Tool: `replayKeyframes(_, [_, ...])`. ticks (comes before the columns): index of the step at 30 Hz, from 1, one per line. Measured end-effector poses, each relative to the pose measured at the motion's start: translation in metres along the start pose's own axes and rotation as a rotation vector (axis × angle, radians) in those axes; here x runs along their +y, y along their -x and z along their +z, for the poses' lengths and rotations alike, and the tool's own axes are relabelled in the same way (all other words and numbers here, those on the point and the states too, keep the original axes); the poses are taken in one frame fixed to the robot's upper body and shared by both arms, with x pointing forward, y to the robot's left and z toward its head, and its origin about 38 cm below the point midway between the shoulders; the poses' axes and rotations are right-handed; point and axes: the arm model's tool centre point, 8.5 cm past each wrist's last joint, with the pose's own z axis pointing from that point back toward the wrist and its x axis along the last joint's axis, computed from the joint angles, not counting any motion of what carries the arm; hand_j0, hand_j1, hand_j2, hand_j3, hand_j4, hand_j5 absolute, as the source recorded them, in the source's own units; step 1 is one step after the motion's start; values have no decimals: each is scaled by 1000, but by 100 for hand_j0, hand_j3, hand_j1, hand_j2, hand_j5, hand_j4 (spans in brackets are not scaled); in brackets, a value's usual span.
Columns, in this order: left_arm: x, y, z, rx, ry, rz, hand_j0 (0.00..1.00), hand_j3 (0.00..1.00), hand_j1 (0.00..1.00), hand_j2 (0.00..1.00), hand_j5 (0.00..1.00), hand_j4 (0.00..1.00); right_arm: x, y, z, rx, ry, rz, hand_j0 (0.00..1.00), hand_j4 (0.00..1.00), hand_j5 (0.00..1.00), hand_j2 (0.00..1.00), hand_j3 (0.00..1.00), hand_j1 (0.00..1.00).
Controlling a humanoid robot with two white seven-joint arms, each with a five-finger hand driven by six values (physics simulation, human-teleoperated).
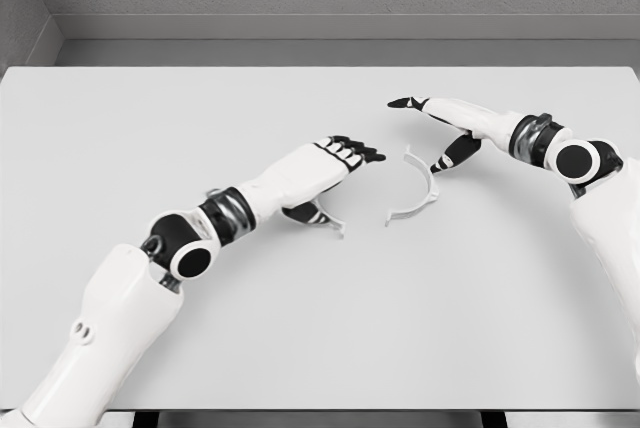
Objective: Assemble PVC drainage pipe clamps
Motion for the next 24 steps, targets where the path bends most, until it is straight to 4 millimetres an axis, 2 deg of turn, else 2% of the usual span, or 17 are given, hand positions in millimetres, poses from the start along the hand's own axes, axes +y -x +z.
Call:
replayKeyframes(8, [0,-9,-9,-17,-9,10,100,100,100,100,100,100,4,-5,-5,-14,-7,-1,100,100,100,100,100,100])
replayKeyframes(15, [2,-8,-4,-13,-24,18,100,100,100,100,100,100,3,-2,-4,-6,-7,-2,100,100,100,100,100,100])
replayKeyframes(19, [9,9,13,32,-46,15,100,100,100,100,100,100,2,-1,-2,-2,-6,-2,100,100,100,100,100,100])
replayKeyframes(24, [33,52,40,142,-85,-11,100,100,100,100,100,100,2,-1,-2,-2,-7,-1,100,100,100,100,100,100])
